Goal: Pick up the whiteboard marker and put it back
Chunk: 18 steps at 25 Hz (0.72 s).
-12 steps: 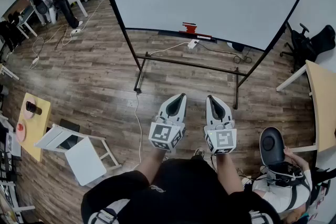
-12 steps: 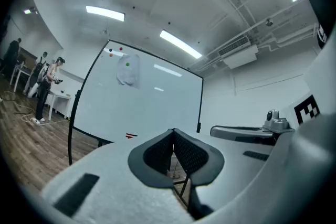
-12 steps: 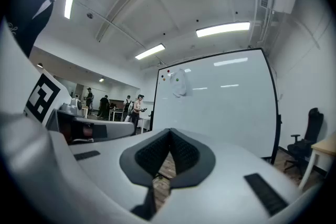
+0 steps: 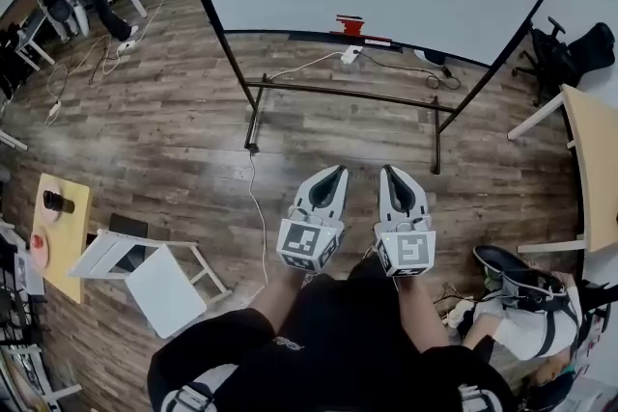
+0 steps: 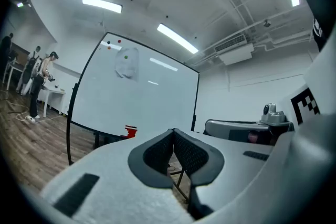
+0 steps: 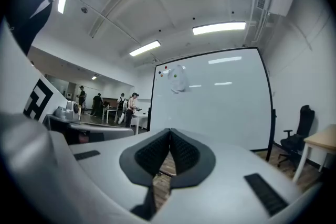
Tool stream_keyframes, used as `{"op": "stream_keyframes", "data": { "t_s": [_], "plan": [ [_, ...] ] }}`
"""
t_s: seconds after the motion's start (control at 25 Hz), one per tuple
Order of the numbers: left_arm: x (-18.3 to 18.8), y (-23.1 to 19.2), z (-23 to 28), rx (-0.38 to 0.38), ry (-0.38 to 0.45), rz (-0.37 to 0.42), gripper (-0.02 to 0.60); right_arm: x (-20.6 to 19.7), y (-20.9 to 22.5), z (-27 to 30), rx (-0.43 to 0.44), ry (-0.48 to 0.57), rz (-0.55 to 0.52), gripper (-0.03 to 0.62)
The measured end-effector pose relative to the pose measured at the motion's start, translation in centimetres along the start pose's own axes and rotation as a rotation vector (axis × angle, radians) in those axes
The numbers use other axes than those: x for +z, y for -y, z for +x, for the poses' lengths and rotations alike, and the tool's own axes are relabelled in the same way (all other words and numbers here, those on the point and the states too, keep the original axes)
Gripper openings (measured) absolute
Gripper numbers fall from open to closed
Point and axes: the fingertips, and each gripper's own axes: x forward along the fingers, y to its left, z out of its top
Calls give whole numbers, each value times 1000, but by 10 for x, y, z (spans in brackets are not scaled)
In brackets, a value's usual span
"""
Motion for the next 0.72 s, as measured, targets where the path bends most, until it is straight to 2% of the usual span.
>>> {"op": "stream_keyframes", "data": {
  "t_s": [0.16,0.28,0.4,0.72],
  "plan": [
    [-10,-7,13,-10,-15,-17,6,-13,10,9,-20,-35,5,3],
    [-12,-21,37,0,-25,-22,6,-20,28,35,-32,-38,24,2],
    [-12,-37,68,26,-32,-21,6,-25,49,69,-9,-55,2,2],
    [-13,-63,194,78,-60,-16,6,-30,150,162,39,-75,-9,3]
  ]
}}
